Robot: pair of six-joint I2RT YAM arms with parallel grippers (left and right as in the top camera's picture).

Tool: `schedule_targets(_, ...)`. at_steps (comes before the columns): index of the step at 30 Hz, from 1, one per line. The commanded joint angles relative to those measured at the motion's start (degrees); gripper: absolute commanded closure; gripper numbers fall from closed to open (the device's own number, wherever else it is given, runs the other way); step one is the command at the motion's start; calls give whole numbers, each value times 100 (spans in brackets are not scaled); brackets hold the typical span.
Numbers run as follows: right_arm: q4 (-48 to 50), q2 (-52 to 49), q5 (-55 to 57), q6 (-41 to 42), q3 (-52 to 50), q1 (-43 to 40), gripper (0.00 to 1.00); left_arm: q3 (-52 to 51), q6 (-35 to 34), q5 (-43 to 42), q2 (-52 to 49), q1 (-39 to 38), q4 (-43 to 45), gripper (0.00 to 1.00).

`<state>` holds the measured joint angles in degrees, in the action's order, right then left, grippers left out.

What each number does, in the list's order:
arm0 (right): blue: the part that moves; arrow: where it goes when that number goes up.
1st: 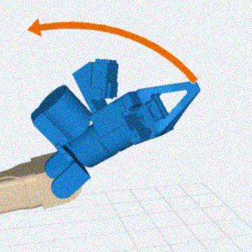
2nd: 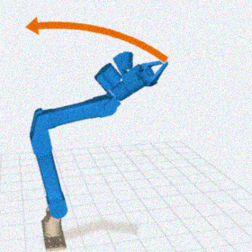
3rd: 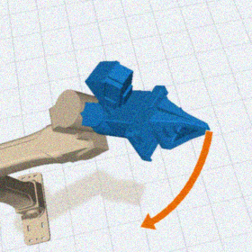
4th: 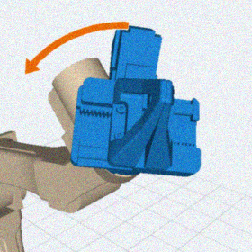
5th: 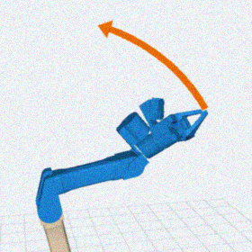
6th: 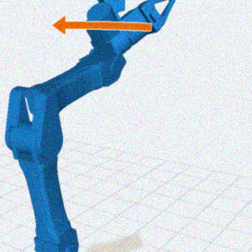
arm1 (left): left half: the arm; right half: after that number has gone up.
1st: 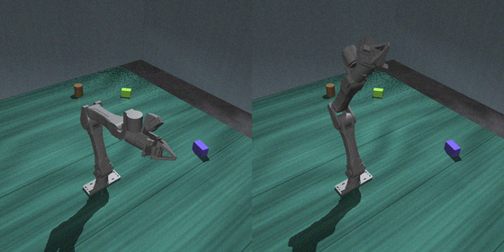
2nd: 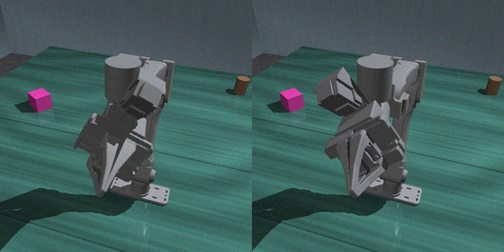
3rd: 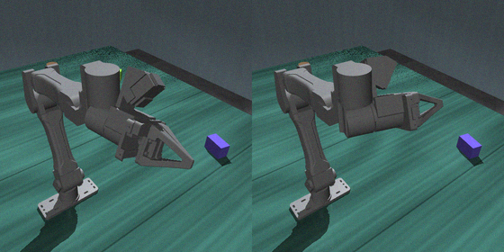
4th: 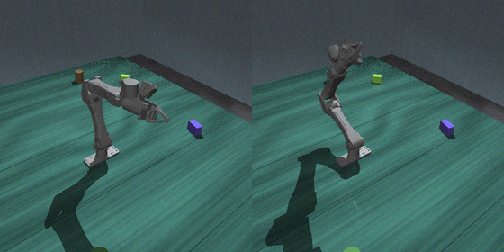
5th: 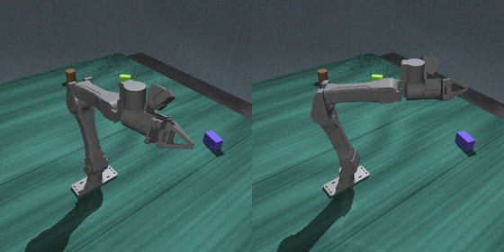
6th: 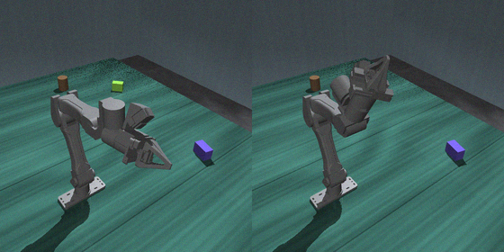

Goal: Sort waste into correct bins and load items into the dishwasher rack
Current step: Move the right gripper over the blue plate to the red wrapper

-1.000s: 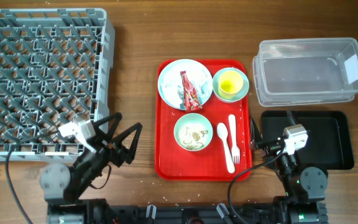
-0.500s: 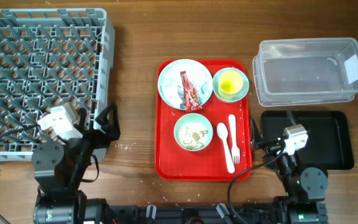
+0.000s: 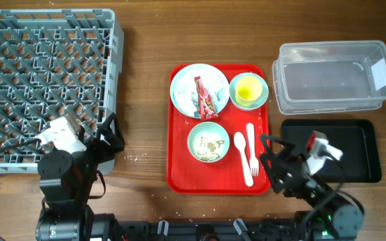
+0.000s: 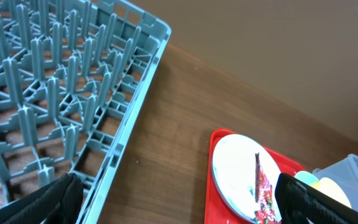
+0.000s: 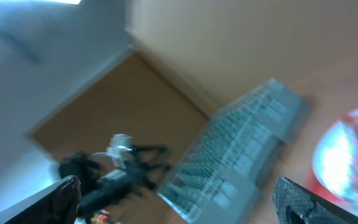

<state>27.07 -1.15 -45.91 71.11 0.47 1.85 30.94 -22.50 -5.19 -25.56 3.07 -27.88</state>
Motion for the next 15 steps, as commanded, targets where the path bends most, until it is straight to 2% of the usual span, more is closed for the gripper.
schedule_targets(1, 483, 35, 595, 933, 192, 22, 0, 105, 129, 101, -4, 26, -35, 0)
schedule_targets(4, 400, -55, 800, 367, 612, 22, 0, 105, 129, 101, -4, 26, -258, 0)
schedule_targets(7, -457, -455, 769, -474, 1342, 22, 0, 105, 131, 144, -7, 26, -573, 0)
schedule_targets(11, -1928, -1641, 533, -2144, 2769, 24, 0, 105, 129, 142, -7, 26, -654, 0)
schedule_targets(15, -3314, -3112, 273, -3370, 4347, 24, 0, 105, 129, 142, -7, 26, -654, 0)
